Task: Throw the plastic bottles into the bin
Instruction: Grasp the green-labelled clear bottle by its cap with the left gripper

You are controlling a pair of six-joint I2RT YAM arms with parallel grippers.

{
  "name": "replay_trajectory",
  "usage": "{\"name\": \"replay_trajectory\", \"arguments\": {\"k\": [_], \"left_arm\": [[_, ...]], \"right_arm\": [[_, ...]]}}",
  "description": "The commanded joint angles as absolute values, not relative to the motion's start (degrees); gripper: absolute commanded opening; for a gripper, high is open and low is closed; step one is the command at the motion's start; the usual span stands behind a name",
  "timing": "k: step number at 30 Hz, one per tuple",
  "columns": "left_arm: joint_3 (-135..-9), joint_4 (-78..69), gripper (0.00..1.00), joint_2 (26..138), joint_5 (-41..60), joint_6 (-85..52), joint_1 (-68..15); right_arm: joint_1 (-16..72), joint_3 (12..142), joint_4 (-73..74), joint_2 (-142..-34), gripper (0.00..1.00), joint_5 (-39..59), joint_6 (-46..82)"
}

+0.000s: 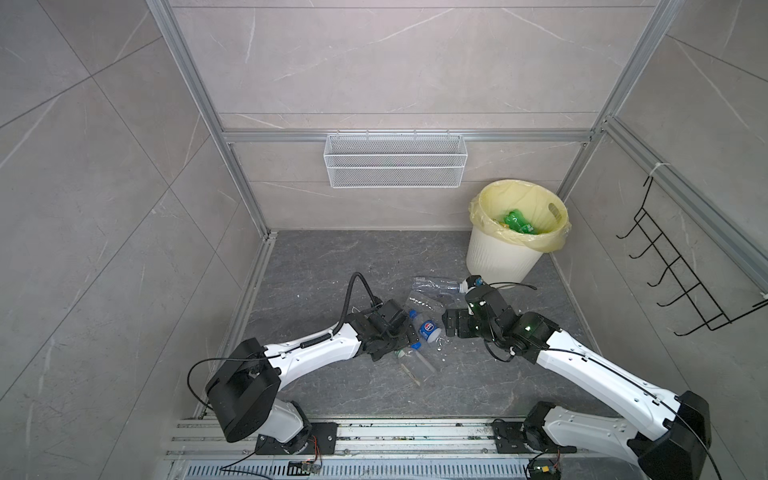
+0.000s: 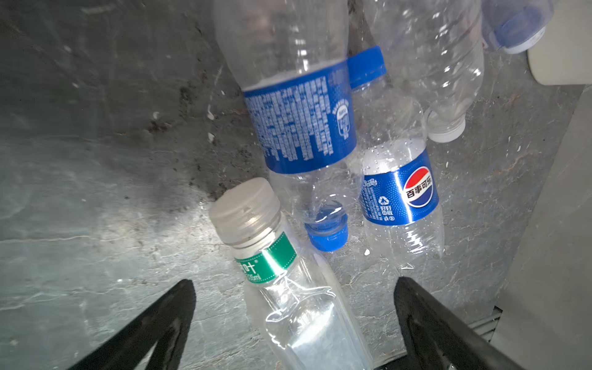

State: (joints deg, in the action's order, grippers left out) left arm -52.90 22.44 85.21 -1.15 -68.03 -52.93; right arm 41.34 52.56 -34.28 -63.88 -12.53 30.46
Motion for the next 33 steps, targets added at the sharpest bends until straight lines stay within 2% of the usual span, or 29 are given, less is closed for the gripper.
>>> {"name": "replay_trajectory", "arguments": {"k": [1, 8, 14, 33], "left_arm": [[-52.7, 18.6, 0.99, 87.2, 0.3, -70.0, -54.2], [-52.3, 16.0, 0.94, 90.8, 0.4, -71.7, -56.8], [-51.9, 13.3, 0.86, 93.8, 1.1, -72.6, -58.1], [-53.7, 10.6, 0.73, 97.8, -0.8, -72.2, -57.7]], "right_arm": [[41.8, 50.2, -32.5, -62.0, 1.0, -13.7, 32.3], [41.8, 47.5, -31.9, -60.0, 0.99, -13.8, 33.0], [41.8, 46.1, -31.0, -59.3, 1.0, -13.9, 33.7], [41.8, 43.6, -29.7, -58.8, 1.0, -14.5, 34.1]]}}
